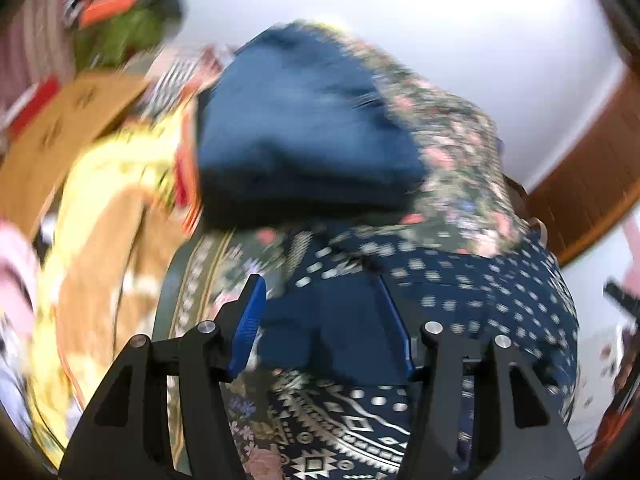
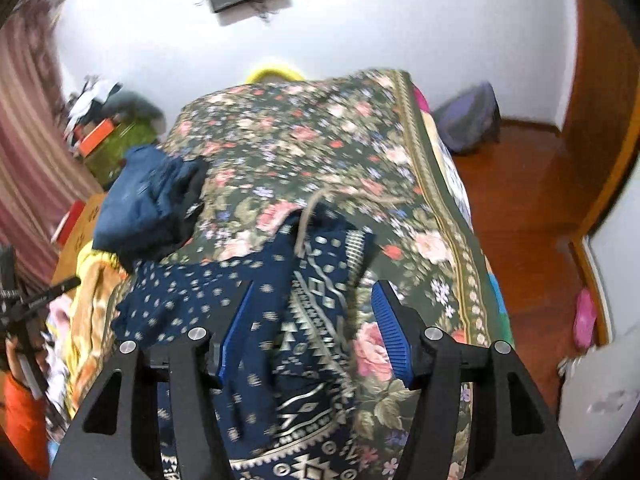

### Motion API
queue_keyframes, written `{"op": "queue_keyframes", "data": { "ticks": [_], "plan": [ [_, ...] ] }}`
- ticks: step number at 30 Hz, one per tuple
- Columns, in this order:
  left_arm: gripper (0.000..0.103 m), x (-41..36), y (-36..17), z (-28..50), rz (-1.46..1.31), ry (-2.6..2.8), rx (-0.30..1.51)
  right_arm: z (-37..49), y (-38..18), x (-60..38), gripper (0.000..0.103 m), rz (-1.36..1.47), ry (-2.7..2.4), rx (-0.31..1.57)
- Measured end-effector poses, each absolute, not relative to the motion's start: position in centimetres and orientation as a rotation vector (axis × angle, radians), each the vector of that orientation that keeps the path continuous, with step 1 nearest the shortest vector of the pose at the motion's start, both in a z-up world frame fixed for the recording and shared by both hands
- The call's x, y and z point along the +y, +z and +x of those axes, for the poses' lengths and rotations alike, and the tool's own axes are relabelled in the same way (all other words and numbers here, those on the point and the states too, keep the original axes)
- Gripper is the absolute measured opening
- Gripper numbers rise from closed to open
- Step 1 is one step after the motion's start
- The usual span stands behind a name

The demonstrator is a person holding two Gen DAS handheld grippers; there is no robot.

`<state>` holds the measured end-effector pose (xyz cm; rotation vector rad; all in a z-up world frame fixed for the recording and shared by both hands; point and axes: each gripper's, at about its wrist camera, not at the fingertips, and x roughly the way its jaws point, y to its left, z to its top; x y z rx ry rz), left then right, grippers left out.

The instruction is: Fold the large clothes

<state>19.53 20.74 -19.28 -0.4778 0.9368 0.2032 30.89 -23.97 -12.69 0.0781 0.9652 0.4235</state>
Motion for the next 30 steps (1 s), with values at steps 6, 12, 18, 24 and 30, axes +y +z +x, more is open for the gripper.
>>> {"op": "queue_keyframes", "data": {
  "ticks": [6,12,18,24,30],
  "plan": [
    [0.055,23.9,-27.2,19.2,-0.814,0.126,1.041,32.8,-17.3,-25.1,0.055,0.183,0.434,1.107],
    [0.055,23.9,-32.5,19.9,-1.052,0.012,1.078,34.0,-21.3,-24.7,0.055,0.305,0.503,1.229],
    [0.056,24.0,-33.8,21.5,-1.192,-0.06,0.982,34.8,-21.7,-23.9,0.059,0.325,0.526,1.21],
    [0.037,23.8,-33.7,22.4,-1.268,-0.075,0.944,35.4,-21.7,-22.6,0.033,0.355,0.55,1.238],
    [0.016,20.7,-25.8,23.1,-0.897,0.001,0.956,34.1,-17.9,-22.2,0.012,0.35,0.632,1.129]
  ]
}}
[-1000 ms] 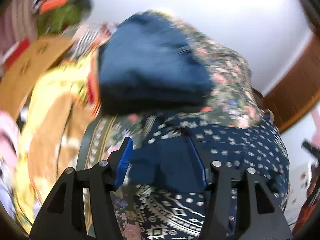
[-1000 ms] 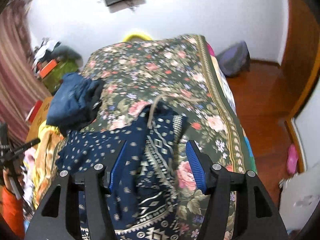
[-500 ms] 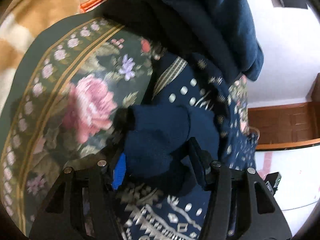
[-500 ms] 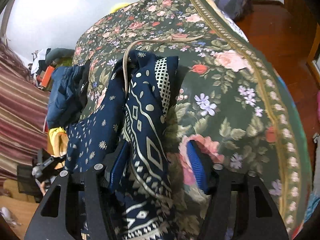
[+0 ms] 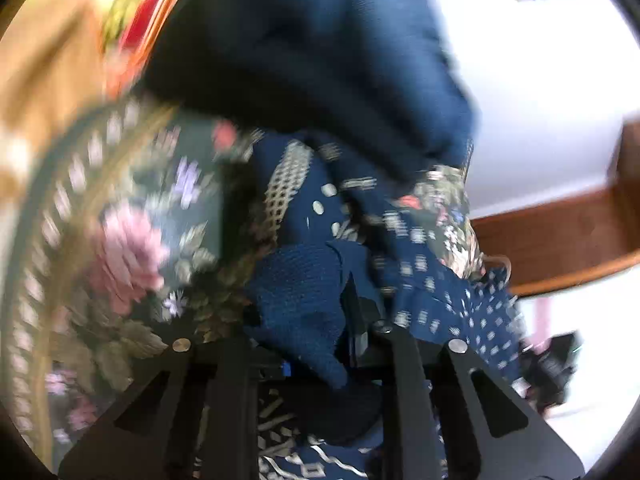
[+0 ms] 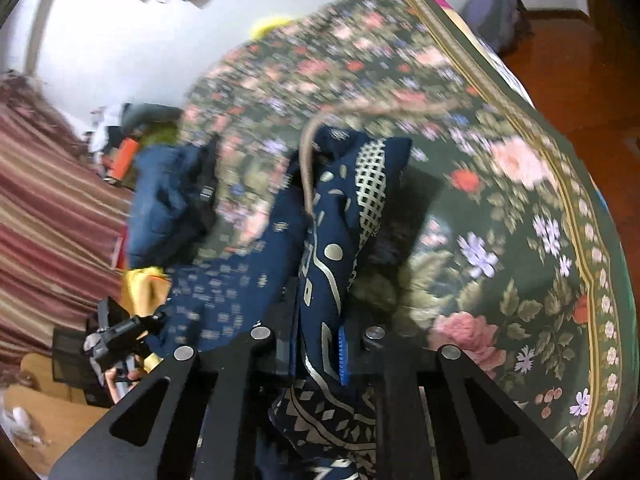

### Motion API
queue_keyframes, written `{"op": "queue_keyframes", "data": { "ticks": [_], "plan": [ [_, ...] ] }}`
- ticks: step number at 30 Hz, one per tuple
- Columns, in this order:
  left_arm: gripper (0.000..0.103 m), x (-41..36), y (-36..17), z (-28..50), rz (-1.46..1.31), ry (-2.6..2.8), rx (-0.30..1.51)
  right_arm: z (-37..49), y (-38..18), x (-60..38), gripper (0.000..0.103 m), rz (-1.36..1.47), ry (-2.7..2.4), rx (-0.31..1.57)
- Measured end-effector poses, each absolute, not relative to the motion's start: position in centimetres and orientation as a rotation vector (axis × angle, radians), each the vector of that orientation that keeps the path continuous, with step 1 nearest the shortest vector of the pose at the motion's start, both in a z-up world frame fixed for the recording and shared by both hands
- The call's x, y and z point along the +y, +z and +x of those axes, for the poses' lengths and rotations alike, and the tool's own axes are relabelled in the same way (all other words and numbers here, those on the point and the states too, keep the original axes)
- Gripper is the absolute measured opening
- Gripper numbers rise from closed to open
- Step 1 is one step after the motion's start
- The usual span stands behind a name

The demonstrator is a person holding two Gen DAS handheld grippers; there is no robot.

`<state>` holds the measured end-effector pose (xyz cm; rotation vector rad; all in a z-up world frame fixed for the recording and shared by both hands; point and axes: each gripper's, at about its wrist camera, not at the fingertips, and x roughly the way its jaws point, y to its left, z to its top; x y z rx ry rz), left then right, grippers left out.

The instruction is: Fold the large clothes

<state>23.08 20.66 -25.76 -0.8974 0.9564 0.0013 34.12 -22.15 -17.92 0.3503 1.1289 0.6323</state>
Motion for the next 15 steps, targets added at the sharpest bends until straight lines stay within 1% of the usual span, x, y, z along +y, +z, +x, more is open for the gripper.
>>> {"op": "queue_keyframes", "data": {
  "ticks": [8,11,15],
  "plan": [
    [0.014,15.9,-11.1,23.8,-0.521,-0.015,0.747,33.0,-10.3,-19.2,0.01,0.26,0.714,0.95],
    [0.014,15.9,-7.1,23.7,-0.448,-0.015,0.67,33.4,-7.0,-18.6,0.01,0.225,0.728,0.862],
    [0.014,15.9,-4.3,25.5,-0.388,0.008,0.615,35.2,-5.0,-18.1,0.01,0.202,0.704,0.787]
  ]
}}
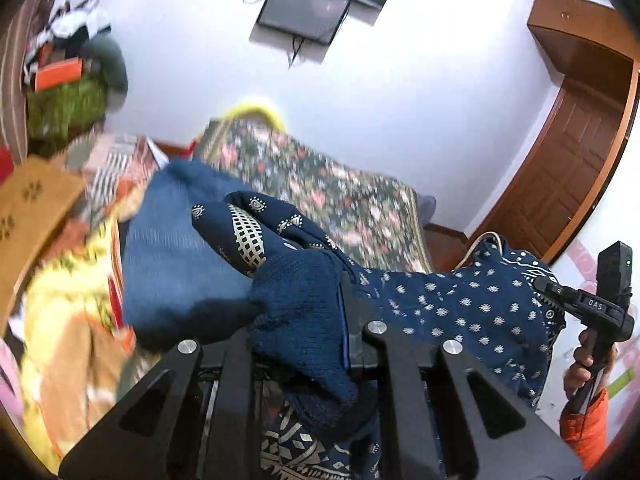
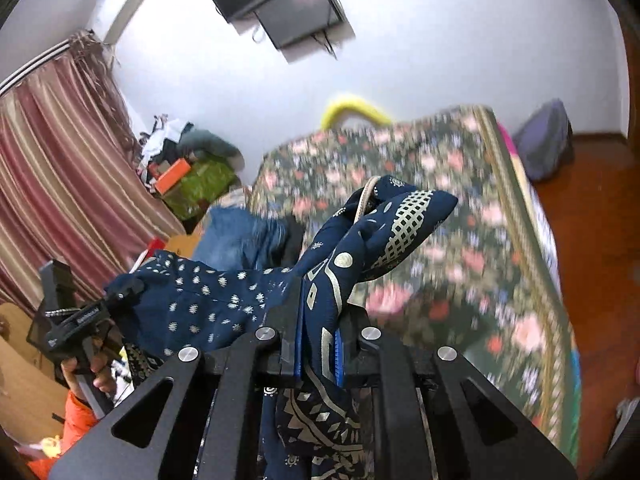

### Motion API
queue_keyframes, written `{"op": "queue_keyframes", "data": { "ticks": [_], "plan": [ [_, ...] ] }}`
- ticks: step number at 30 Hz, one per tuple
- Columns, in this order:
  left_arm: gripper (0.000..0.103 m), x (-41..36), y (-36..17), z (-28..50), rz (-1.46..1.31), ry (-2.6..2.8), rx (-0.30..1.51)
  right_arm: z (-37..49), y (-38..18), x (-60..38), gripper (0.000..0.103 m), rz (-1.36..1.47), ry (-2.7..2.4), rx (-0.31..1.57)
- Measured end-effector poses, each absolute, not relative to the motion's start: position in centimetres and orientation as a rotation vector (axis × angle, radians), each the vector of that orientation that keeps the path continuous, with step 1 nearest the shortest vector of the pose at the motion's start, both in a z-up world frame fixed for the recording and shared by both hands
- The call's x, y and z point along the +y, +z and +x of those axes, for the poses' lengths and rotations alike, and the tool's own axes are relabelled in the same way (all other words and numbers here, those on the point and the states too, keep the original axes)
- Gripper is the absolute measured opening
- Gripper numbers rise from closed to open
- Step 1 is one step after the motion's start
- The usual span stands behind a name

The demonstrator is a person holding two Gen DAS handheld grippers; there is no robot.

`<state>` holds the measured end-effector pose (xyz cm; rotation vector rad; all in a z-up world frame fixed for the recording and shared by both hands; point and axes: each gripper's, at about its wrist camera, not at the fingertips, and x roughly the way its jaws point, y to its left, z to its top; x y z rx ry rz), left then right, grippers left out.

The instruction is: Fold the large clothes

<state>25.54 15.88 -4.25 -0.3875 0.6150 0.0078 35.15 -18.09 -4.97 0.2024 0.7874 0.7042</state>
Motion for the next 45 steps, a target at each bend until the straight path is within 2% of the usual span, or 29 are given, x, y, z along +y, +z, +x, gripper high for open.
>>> {"op": "queue_keyframes", "data": {
  "ticks": [6,15,19,25,34,35,38,40,43,45],
  "plan": [
    [0.014,18.0,-5.5,29.9,-0.362,0.048,0.629,39.5,-7.2,-17.7,0.01,0.189,0.62,0.809],
    [0.014,20.4,-16.9,36.6,-0.302,0.177,0.89,44.6,-17.0,-16.7,0.01,0.077,0.464,1.014],
    [0.016,20.5,-17.4,36.4,-0.292,0.153,0.879,45.2,-19.1,-17.5,0.012,0.07,0.419,1.047],
    [0.02,20.1,-15.7,34.9,-0.278,0.142,0.891,43.6,-17.1,-18.7,0.013,0.06,0.413,1.043],
    [0.02,18.9,-12.4,29.5,-0.229,0.162,0.883,36.2,-10.6,-20.9,0.014,-0.042,0.444,0.933],
    [0.022,18.6,-11.9,28.7,-0.215,0.16,0.877,35.2,-10.0,-21.1,0.014,-0.046,0.451,0.92],
    [0.038,17.5,-10.8,26.2,-0.176,0.151,0.853,32.8,-8.6,-21.6,0.02,-0.049,0.465,0.889],
    [0.06,16.9,-10.2,24.5,-0.143,0.16,0.839,31.1,-7.9,-21.9,0.036,-0.047,0.469,0.861],
    [0.063,16.3,-10.4,21.9,-0.121,0.164,0.845,28.7,-7.6,-22.2,0.045,-0.054,0.466,0.832],
    [0.063,16.2,-11.1,20.5,-0.137,0.147,0.883,27.2,-7.9,-22.5,0.047,-0.049,0.462,0.838]
  ]
}}
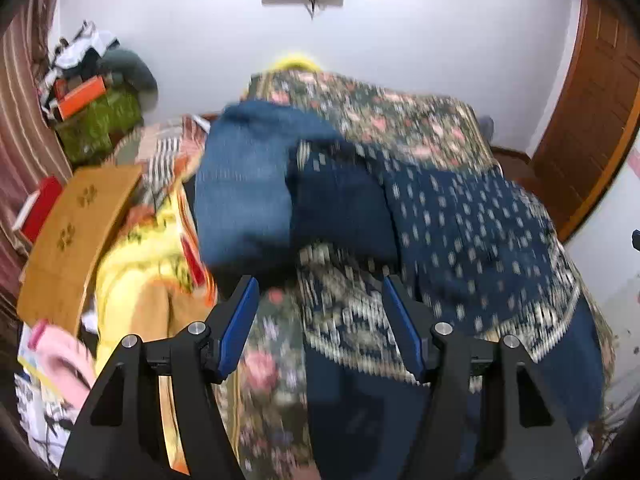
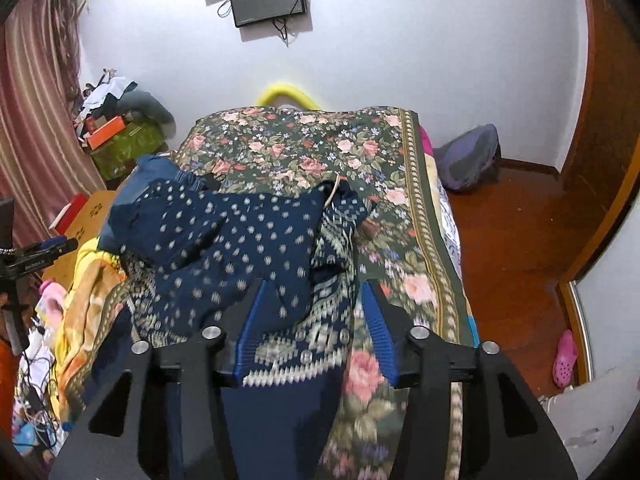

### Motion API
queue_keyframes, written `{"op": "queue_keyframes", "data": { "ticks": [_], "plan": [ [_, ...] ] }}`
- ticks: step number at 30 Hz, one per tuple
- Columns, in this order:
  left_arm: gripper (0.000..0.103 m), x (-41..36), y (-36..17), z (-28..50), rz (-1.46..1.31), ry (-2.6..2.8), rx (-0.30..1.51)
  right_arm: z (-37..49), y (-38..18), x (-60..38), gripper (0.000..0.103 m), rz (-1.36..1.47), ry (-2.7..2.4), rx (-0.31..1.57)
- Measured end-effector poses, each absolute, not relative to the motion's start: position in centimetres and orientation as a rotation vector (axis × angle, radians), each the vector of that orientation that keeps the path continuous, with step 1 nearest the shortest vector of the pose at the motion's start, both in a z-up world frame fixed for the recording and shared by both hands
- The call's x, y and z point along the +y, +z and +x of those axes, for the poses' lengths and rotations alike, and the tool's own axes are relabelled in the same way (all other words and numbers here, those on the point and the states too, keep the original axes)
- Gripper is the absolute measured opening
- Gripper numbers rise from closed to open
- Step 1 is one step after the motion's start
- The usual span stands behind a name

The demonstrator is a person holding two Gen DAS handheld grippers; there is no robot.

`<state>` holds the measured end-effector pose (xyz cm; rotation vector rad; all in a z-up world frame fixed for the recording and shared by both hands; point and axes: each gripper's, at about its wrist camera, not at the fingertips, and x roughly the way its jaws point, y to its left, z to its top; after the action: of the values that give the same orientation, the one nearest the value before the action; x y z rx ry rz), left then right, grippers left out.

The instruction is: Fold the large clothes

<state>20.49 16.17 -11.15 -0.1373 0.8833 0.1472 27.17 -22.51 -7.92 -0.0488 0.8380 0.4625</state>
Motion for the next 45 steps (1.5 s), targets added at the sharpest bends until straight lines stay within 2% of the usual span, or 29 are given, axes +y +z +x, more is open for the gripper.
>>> {"op": "queue_keyframes", "data": {
  "ticks": [5,12,18,24,29,32,33,34,35,36,37,45],
  "plan": [
    [0.063,16.5,-14.1,16.9,-0.212,0.116,0.954,24.0,-9.9,-22.6,0.049,-0.049,0.454,0.891],
    [0.063,16.3,-20.8,13.1,-0.276,0.131,1.102,21.1,-14.0,-23.7,0.049,0.043,0.464,1.026],
    [0.063,16.8,-25.6,11.1,-0.518,0.042,1.18,19.1,-18.3,-23.4,0.049,0.044,0.43,1.142],
    [0.063,16.2,-27.7,10.2,-0.722,-0.056,1.158,18.5,-20.2,-23.3,0.049,0.119,0.429,1.187],
    [0.063,13.9,-26.6,10.4,-0.659,-0.123,1.117,18.7,-20.2,-23.0,0.053,0.189,0.465,1.19],
    [0.039,13.1,-25.6,10.8,-0.611,-0.133,1.108,18.5,-20.0,-22.5,0.049,0.205,0.508,1.174],
    [0.027,12.9,-25.0,10.9,-0.597,-0.13,1.101,18.5,-19.9,-22.4,0.043,0.208,0.518,1.167],
    [0.016,12.9,-24.5,11.0,-0.583,-0.109,1.087,18.5,-19.7,-22.3,0.033,0.211,0.523,1.16],
    [0.014,12.8,-23.9,11.2,-0.572,-0.106,1.074,18.6,-19.4,-22.3,0.027,0.21,0.527,1.148],
    [0.013,12.8,-23.4,11.4,-0.571,-0.111,1.061,18.8,-19.1,-22.2,0.015,0.211,0.533,1.138],
    [0.012,12.9,-22.5,11.6,-0.573,-0.116,1.037,19.0,-18.7,-22.3,0.01,0.219,0.546,1.126],
    [0.008,13.6,-12.5,15.3,-0.522,-0.162,0.794,22.8,-11.9,-21.4,0.006,0.239,0.656,0.932]
  ]
}}
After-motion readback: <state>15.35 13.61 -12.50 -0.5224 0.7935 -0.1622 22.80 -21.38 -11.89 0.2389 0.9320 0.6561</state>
